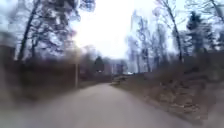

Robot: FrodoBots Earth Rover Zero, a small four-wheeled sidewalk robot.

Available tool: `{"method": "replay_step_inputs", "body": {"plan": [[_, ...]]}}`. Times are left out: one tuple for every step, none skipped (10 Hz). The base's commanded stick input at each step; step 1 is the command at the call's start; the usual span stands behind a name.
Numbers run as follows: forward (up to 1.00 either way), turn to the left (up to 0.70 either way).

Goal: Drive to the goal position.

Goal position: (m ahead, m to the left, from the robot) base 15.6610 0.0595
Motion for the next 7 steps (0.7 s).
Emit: {"method": "replay_step_inputs", "body": {"plan": [[1.00, 0.40], [1.00, 0.24], [1.00, 0.00], [1.00, 0.00], [1.00, 0.00], [1.00, 0.00], [1.00, 0.00]]}}
